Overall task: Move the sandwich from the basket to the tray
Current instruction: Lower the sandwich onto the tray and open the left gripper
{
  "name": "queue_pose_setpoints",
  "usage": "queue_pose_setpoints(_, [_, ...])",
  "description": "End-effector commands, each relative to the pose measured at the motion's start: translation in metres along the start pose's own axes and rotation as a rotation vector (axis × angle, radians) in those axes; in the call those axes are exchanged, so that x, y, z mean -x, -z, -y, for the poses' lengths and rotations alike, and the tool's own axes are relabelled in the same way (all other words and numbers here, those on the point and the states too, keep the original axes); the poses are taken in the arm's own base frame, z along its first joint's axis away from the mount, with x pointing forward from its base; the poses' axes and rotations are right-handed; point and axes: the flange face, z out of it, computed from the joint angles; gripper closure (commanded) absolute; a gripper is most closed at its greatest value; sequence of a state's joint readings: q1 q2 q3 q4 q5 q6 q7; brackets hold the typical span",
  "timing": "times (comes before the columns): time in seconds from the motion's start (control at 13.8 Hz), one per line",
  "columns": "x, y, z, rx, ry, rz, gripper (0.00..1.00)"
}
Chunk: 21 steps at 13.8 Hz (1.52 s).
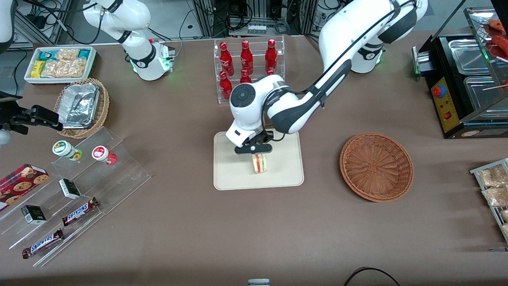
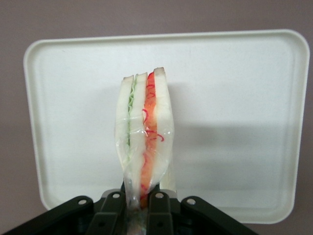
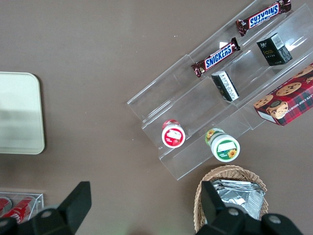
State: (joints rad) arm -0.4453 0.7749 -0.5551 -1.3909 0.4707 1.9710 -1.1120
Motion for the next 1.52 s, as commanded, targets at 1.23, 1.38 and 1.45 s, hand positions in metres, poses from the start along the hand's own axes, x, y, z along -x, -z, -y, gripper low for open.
queue_pose_setpoints(1.23, [0.006,0.062,0.0,-0.045,0.146,-0.106,0.0])
queue_pose_setpoints(1.38, [0.006,0.098,0.012,-0.041,0.21,-0.117,0.0])
queue_pose_setpoints(1.45, [0.002,0.119,0.021,-0.01,0.238,-0.099,0.0])
